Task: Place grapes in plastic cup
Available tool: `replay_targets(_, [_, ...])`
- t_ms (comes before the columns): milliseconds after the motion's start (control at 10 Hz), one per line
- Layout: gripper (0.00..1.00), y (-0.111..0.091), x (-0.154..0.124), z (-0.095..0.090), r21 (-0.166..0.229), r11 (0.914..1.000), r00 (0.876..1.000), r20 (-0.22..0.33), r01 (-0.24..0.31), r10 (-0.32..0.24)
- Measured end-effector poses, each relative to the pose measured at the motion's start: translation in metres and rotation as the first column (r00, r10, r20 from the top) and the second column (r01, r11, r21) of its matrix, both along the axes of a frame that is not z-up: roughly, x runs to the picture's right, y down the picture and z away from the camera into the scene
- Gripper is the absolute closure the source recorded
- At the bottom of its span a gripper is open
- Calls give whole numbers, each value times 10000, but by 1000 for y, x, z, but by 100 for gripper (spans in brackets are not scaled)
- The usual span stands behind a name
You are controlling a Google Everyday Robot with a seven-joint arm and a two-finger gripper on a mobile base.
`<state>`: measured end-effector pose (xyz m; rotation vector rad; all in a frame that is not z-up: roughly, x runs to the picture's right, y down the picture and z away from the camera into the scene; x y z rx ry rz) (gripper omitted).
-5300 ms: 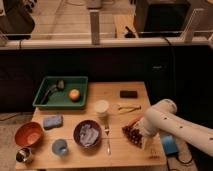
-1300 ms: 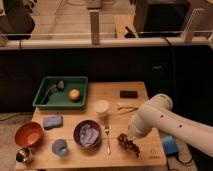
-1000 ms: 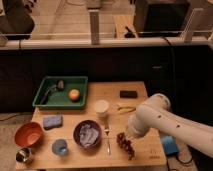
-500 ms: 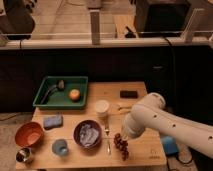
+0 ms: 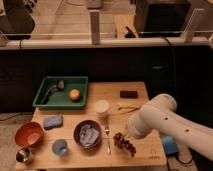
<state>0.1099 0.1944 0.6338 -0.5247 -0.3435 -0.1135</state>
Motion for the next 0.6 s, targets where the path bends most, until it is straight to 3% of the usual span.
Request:
replay_targets(300, [96,-21,-11,-36,222,9998,9989,462,13,-23])
replay_targets(600, [96,-31,-53,-33,138,9982,9949,818,586,-596])
